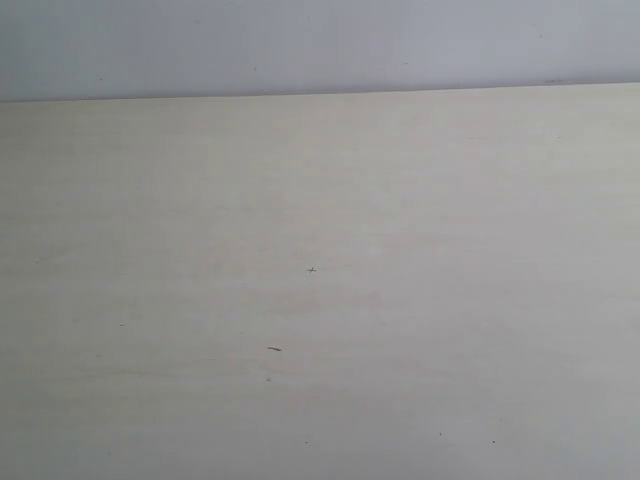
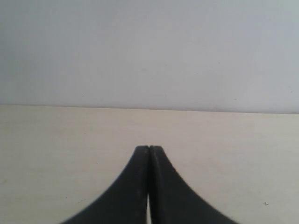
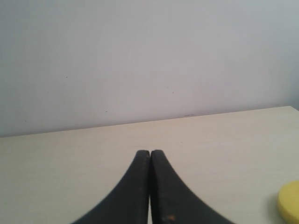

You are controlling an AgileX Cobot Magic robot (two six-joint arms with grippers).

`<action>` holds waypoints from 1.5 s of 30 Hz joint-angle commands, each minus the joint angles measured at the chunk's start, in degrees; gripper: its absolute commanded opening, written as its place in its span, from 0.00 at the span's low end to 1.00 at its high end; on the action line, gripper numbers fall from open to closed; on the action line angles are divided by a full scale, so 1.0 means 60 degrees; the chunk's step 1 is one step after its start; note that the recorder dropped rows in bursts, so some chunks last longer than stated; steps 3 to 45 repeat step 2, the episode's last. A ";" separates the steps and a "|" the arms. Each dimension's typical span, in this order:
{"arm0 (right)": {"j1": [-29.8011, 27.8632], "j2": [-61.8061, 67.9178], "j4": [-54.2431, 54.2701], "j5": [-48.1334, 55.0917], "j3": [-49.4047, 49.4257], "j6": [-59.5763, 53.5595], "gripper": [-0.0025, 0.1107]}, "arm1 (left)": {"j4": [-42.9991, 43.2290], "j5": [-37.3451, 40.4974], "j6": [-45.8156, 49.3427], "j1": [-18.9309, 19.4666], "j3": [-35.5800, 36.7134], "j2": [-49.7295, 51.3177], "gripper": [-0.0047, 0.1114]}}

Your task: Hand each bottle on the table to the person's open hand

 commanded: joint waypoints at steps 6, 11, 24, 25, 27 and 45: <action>-0.0077 -0.0044 -0.0058 0.0009 0.0045 0.0003 0.02 | -0.0069 -0.0090 0.0002 0.0003 0.0032 0.0018 0.04; -0.0077 -0.0044 -0.0058 0.0009 0.0045 0.0003 0.02 | -0.0069 -0.0090 0.0002 0.0003 0.0032 0.0018 0.04; -0.0077 -0.0044 -0.0058 0.0009 0.0045 0.0003 0.02 | -0.0069 -0.0090 0.0002 0.0003 0.0032 0.0018 0.04; -0.0077 -0.0044 -0.0058 0.0009 0.0045 0.0003 0.02 | -0.0069 -0.0090 0.0002 0.0003 0.0032 0.0018 0.04; -0.0077 -0.0044 -0.0058 0.0009 0.0045 0.0003 0.02 | -0.0069 -0.0090 0.0002 0.0003 0.0032 0.0018 0.04; -0.0077 -0.0044 -0.0058 0.0009 0.0045 0.0003 0.02 | -0.0069 -0.0090 0.0002 0.0003 0.0032 0.0018 0.04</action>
